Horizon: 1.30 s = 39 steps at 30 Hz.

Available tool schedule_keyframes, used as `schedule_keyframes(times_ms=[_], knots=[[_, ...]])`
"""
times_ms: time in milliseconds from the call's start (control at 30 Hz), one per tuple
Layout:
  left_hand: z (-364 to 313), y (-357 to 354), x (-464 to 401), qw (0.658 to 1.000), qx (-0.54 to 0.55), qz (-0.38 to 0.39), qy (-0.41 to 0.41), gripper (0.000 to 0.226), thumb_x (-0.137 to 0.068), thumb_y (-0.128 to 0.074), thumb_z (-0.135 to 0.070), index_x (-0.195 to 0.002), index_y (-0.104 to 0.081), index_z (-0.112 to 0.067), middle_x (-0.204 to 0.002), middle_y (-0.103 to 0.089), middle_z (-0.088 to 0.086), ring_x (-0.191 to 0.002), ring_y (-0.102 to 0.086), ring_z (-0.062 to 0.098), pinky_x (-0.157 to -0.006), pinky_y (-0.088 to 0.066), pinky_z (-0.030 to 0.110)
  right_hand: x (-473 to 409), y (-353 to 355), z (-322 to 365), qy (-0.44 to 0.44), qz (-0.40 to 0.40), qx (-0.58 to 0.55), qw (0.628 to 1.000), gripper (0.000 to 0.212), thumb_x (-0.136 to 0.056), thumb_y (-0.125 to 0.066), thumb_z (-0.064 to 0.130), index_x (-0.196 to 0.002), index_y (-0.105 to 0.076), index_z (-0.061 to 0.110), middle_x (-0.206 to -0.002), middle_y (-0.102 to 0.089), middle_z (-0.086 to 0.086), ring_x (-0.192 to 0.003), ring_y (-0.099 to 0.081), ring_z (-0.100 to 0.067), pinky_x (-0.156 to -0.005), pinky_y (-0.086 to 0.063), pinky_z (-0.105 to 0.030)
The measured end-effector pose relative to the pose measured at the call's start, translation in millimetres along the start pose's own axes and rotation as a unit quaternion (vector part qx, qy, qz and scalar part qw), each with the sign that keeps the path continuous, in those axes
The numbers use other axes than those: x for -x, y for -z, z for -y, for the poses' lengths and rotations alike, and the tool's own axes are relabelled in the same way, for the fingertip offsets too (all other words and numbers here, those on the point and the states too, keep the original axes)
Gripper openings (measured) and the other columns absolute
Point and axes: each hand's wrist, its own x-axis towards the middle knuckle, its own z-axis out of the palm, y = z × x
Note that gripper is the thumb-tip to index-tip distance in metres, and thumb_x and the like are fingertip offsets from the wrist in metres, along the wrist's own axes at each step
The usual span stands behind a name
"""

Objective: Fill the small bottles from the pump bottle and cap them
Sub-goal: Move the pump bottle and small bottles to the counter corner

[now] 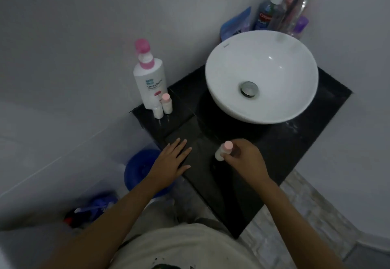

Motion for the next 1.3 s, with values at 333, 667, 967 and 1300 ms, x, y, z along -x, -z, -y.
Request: schedule_keyframes(times_ms=[333,667,967,1300], knots=[[6.2,-16.4,-2.1,1.0,-0.003,-0.028,-0.005,0.058,-0.091,-0.036,-0.054,-0.138,-0.046,-0.021,-0.148,-0.043,0.007,-0.138,-0.038,0.027,-0.11,-0.024,0.045,-149.6,-37.6,111.7,0.122,0.075,0.073,0.987,0.028,-0.087,-0.06,0.024,-0.11,-0.06,0.007,-0.108,-0.064,-0.01,-0.099,-0.061,-0.024,-0.086,-0.047,-0.033],[8.8,-26.0,-2.8,0.998,-0.003,-0.065,-0.005,0.059,-0.091,-0.043,-0.054,-0.141,-0.039,-0.022,-0.15,-0.04,0.007,-0.142,-0.028,0.025,-0.111,-0.029,0.046,-202.1,-74.0,122.1,0.1,0.137,-0.002,0.986,0.016,-0.08,-0.062,0.013,-0.087,-0.058,-0.001,-0.095,-0.065,-0.017,-0.088,-0.063,-0.03,-0.076,-0.052,-0.038],[8.0,-20.7,-3.1,0.998,-0.01,-0.059,0.006,0.058,-0.09,-0.044,-0.055,-0.14,-0.039,-0.025,-0.151,-0.039,0.003,-0.142,-0.021,0.021,-0.112,-0.022,0.046,-205.1,-71.0,125.9,0.119,0.163,0.008,0.979,0.013,-0.077,-0.063,0.007,-0.087,-0.055,0.003,-0.095,-0.062,-0.017,-0.086,-0.06,-0.029,-0.075,-0.05,-0.037],[8.0,-18.4,-1.9,0.999,-0.007,-0.045,0.007,0.059,-0.09,-0.042,-0.056,-0.141,-0.037,-0.026,-0.151,-0.038,0.002,-0.142,-0.027,0.021,-0.112,-0.022,0.045,-202.1,-71.3,125.7,0.092,0.163,0.009,0.982,0.021,-0.075,-0.066,0.009,-0.093,-0.055,0.004,-0.099,-0.063,-0.015,-0.089,-0.061,-0.028,-0.079,-0.052,-0.038]])
